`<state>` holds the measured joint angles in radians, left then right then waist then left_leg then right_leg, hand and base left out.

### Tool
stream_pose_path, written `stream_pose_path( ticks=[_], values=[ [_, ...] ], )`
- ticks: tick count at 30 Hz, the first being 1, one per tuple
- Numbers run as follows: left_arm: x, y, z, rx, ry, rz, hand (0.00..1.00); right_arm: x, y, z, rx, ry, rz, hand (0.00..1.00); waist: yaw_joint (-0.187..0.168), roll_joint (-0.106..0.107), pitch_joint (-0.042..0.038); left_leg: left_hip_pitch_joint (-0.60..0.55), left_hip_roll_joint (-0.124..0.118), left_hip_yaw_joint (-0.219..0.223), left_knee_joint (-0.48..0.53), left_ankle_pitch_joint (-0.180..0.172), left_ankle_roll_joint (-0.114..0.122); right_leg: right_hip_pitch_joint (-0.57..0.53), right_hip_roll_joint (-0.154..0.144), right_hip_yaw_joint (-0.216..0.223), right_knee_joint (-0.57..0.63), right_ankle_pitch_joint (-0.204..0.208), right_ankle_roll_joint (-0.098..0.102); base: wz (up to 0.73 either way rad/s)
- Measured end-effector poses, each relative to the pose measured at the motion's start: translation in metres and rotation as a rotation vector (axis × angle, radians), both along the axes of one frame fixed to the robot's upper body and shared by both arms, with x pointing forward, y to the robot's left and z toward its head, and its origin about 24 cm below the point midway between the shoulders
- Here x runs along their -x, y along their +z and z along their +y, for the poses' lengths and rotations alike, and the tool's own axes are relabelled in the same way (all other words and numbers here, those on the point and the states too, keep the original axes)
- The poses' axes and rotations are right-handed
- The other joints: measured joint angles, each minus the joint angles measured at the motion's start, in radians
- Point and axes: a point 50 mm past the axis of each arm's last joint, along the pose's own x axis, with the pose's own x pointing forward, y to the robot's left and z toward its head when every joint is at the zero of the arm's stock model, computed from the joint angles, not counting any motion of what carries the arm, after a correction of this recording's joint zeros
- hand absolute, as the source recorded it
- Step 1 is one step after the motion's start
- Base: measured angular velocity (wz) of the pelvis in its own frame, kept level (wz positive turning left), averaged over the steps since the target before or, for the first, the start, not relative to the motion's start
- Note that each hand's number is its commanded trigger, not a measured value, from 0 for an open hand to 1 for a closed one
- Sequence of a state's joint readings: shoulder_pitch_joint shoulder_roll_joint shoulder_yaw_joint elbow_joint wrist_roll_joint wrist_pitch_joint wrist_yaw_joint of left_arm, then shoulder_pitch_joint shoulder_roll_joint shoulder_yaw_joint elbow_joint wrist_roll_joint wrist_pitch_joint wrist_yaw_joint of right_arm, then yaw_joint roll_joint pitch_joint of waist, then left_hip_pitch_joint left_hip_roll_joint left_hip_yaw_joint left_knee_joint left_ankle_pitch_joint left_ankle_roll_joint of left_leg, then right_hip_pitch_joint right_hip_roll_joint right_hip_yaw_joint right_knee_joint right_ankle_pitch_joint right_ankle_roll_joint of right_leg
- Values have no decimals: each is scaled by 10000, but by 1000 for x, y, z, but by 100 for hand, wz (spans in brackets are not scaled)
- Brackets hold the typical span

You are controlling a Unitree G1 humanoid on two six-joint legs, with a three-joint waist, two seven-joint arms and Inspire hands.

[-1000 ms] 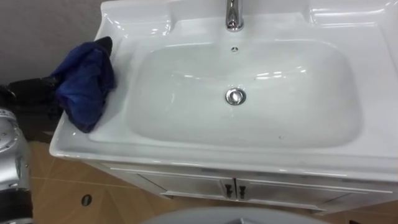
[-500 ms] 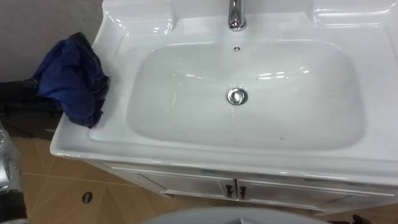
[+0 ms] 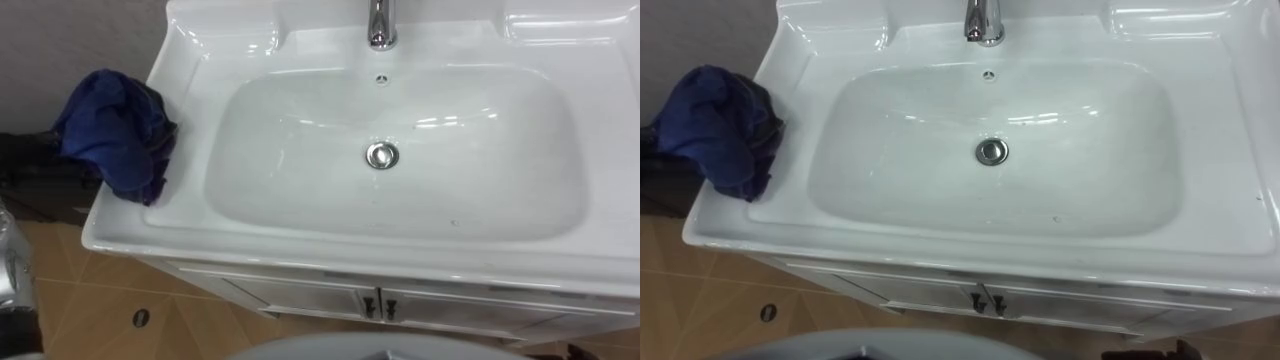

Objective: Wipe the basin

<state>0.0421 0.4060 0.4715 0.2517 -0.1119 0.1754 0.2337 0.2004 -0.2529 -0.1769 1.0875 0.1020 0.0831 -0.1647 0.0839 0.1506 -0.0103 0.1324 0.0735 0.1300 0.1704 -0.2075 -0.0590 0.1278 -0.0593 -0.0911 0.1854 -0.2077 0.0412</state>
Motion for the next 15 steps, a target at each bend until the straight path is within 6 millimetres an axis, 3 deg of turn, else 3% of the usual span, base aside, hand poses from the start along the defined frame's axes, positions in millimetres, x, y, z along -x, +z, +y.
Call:
stream_pose_path(
  ticks=[8, 9, 15],
  values=[
    [-16, 24, -22, -1151, -1117, -559, 0, -4, -3, 9, -168, 392, 54, 0, -261, -186, 111, -77, -31, -189, 120, 0, 1, 45, -46, -210, -22, -2, 5, 7],
    [-17, 25, -23, -1195, -1196, -595, 0, -5, -3, 9, -194, 417, 15, 0, -269, -141, 86, -76, -31, -191, 132, 0, 1, 55, -47, -210, -21, -2, 5, 0],
    [-24, 42, -44, -1368, -1706, -1610, 0, -8, -7, 18, -512, 615, 39, 0, -534, -203, 132, -67, -34, -209, 171, 0, 1, 81, -51, -223, -20, -7, 10, 0]
  ],
)
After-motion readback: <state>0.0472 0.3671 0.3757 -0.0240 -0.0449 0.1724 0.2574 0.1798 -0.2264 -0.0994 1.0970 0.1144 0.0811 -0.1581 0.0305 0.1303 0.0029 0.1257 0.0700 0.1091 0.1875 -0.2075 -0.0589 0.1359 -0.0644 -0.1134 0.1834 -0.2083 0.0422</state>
